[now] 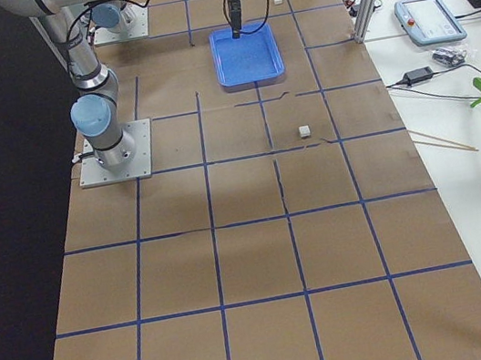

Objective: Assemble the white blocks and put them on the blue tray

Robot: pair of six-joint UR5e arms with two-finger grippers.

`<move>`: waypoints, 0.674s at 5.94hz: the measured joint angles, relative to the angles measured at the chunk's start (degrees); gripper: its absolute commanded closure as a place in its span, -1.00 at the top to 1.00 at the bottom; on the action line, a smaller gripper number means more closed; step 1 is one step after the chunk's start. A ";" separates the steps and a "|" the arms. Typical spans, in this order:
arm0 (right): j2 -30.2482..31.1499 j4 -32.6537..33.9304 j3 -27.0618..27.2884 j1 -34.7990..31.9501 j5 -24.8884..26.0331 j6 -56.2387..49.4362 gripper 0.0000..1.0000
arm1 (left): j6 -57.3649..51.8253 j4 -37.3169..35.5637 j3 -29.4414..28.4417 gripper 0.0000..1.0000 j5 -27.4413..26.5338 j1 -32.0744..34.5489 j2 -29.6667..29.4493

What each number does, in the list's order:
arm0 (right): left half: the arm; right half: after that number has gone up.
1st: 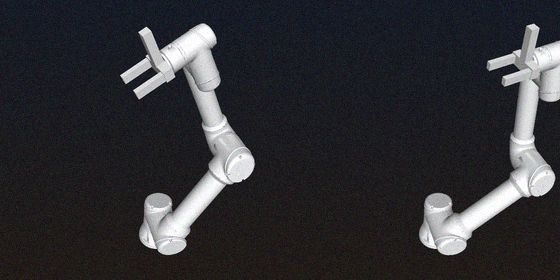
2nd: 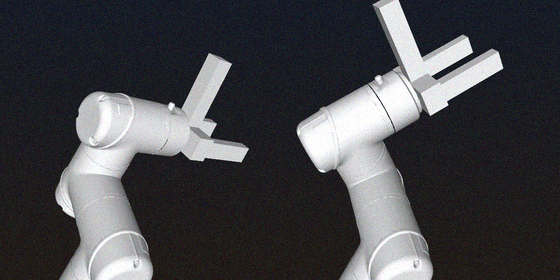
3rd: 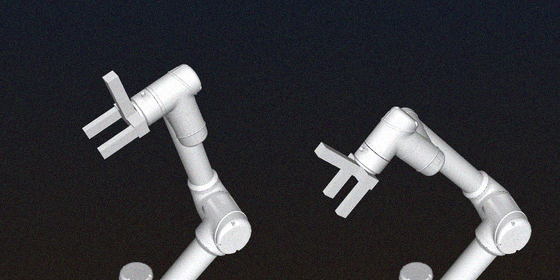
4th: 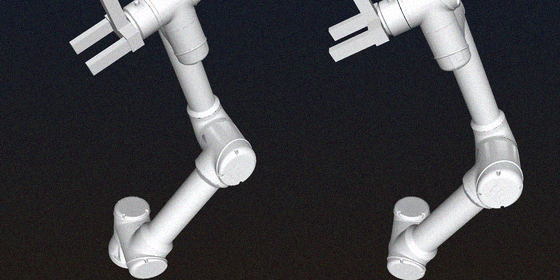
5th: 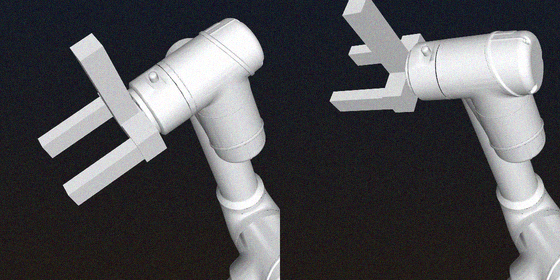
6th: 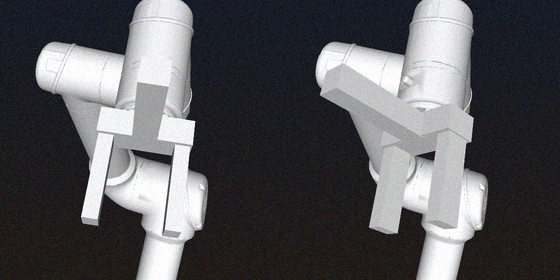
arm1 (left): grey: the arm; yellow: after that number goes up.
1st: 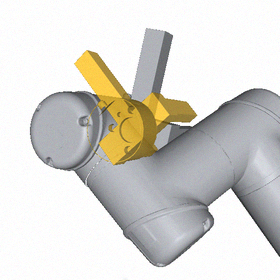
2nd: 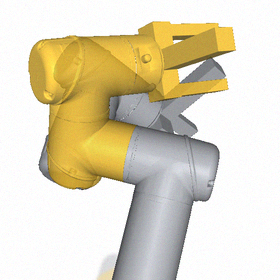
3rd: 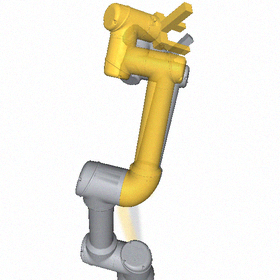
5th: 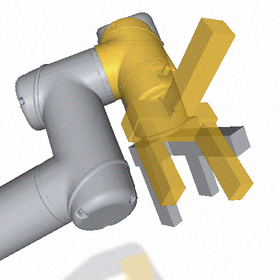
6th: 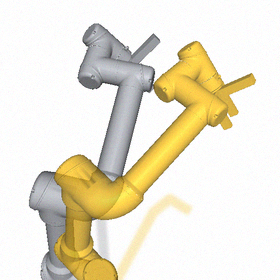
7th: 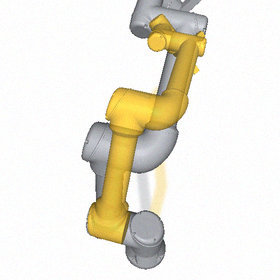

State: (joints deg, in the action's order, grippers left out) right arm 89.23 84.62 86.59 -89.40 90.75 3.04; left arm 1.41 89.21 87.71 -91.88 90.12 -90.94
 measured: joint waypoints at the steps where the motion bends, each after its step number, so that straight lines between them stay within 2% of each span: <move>1: -0.01 0.11 0.04 0.01 0.09 0.03 1.00 | -0.46 0.00 -0.02 0.99 0.00 0.00 -0.02; 3: -0.13 0.47 -0.06 0.27 0.29 -1.79 1.00 | -0.39 0.08 -1.23 0.99 -0.14 -0.08 -1.52; 4: -0.16 1.29 -0.09 0.90 0.16 -8.57 1.00 | -0.56 0.29 -1.98 0.99 -0.51 -0.19 -1.93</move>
State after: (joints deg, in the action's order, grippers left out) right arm 89.07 85.91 86.50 -88.49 90.91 -5.53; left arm 0.85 89.50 85.73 -92.39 89.93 -92.87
